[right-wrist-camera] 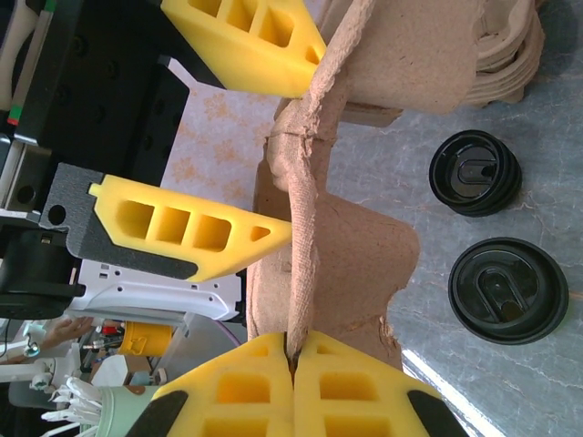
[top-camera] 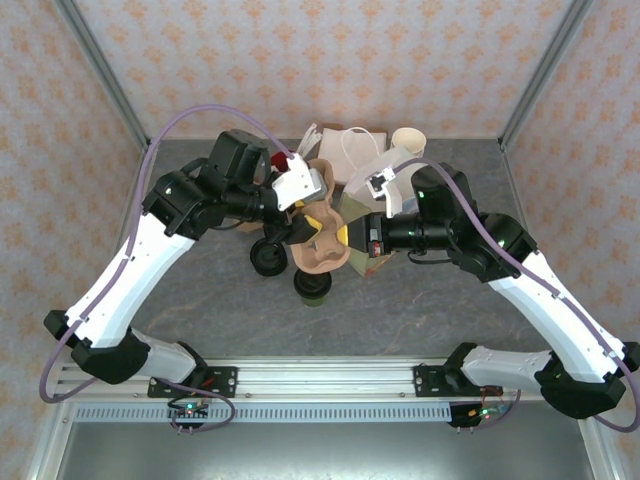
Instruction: Pack the takeout coffee
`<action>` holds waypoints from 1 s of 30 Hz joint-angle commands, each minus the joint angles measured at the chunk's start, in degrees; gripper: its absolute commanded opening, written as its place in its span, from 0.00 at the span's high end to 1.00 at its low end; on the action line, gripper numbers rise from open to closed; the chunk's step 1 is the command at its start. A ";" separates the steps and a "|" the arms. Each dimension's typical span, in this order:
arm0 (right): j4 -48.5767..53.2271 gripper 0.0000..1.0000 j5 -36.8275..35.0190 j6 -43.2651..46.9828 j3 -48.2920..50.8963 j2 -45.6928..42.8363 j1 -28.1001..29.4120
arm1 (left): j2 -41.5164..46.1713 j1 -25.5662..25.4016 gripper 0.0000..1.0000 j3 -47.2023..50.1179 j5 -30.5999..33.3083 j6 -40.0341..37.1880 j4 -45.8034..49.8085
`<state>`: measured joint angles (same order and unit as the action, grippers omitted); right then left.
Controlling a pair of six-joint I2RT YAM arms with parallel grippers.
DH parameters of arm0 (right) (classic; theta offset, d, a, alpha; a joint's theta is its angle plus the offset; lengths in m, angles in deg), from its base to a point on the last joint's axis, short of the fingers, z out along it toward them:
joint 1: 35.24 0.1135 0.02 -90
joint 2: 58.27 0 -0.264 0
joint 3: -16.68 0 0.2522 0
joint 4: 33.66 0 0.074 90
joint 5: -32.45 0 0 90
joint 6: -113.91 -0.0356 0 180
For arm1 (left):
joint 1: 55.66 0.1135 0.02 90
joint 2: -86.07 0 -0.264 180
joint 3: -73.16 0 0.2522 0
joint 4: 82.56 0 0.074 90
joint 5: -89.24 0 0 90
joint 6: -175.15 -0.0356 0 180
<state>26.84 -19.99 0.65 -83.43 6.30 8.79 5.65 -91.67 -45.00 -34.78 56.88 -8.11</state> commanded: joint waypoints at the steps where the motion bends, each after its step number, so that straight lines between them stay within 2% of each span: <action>1: -0.35 1.00 0.94 0.76 0.78 -0.08 -0.26 | -0.80 -0.38 0.50 0.37 -0.34 -1.39 0.04; 4: -0.37 1.00 0.85 0.63 0.80 -0.06 -0.26 | -1.18 -0.48 0.56 0.19 -0.73 -1.74 0.41; 14: 0.61 0.98 -0.10 0.71 0.83 -0.33 -0.26 | -1.32 -0.47 0.66 0.08 -1.54 -1.89 0.06; 19: 1.45 0.86 -2.17 0.87 0.84 -1.27 -0.26 | -1.33 -0.49 0.69 0.12 -1.40 -0.76 -0.88; 23: 2.76 0.66 -5.49 0.89 0.55 -2.81 -0.35 | -1.58 -0.47 0.70 0.23 -1.41 0.46 -1.45; 26: 4.54 0.56 -11.80 0.67 0.15 -4.86 -0.35 | -1.58 -0.47 0.70 0.39 -0.91 1.60 -2.38; 30: 6.46 0.51 -23.20 -1.50 -0.15 -8.23 -0.40 | -1.37 -0.42 0.69 0.51 0.30 2.90 -3.43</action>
<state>30.93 -32.54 0.47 -82.91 0.90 8.79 4.27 -91.69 -45.00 -35.74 58.12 -8.94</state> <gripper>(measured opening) 0.491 0.308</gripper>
